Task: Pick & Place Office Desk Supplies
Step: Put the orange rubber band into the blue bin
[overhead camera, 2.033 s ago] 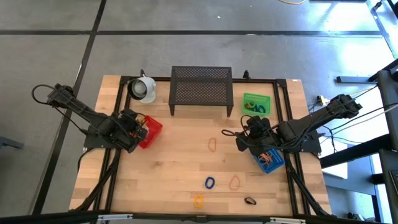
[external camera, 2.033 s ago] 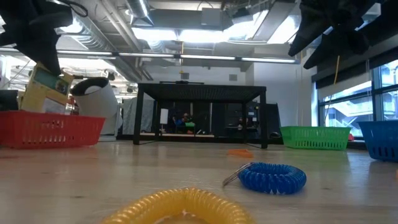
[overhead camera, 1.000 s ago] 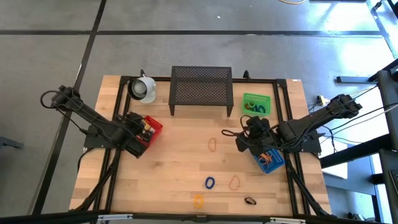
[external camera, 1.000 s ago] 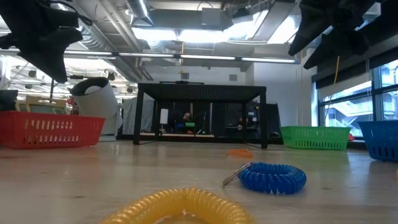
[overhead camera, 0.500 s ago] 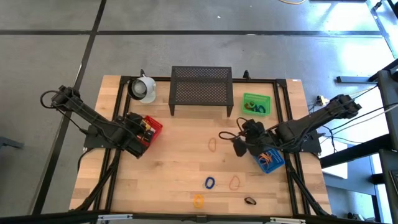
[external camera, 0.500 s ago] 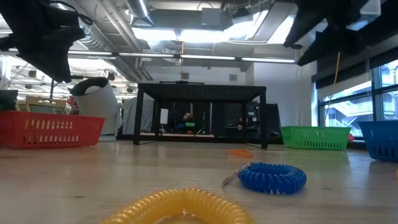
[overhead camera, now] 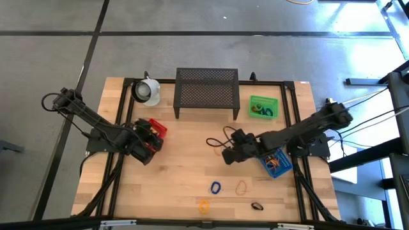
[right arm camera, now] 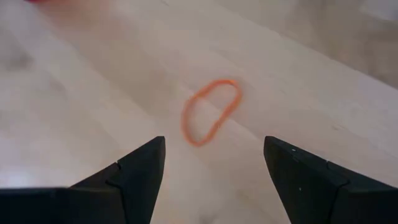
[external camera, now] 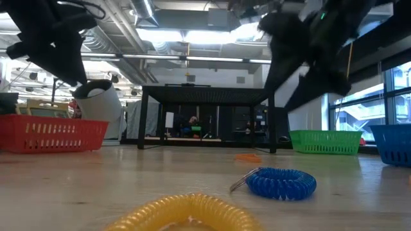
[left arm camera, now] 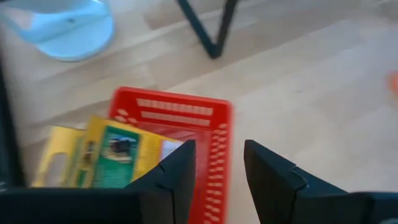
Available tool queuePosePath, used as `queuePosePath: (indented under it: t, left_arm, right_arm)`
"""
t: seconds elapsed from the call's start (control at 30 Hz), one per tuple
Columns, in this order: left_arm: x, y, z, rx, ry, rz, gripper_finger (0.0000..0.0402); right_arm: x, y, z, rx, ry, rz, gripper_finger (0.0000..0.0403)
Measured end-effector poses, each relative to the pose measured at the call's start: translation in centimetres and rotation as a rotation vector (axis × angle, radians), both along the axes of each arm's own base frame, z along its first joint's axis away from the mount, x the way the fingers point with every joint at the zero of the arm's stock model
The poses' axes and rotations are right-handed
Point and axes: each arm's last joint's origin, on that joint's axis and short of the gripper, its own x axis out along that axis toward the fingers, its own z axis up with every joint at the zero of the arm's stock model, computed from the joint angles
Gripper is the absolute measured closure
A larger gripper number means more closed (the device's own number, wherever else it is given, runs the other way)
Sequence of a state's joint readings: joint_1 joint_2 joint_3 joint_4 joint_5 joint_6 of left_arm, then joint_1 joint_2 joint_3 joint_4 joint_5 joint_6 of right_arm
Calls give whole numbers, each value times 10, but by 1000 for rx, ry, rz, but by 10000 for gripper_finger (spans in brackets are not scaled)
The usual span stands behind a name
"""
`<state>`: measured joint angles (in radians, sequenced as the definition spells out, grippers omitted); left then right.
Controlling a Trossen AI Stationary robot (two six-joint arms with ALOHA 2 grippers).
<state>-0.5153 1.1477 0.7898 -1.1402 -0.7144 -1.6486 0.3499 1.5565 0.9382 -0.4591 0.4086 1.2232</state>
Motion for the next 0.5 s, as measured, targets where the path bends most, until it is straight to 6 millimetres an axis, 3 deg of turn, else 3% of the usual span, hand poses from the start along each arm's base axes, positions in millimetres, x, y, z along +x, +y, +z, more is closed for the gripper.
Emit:
queuePosePath:
  t: [0.2, 0.5]
  left_arm:
    - [12, -7, 2, -46, -89, -63, 270]
    - [27, -15, 8, -72, -200, -163, 270]
  right_arm:
    - [15, -5, -34, -27, 84, -24, 128]
    - [32, -10, -64, -167, 90, 27, 128]
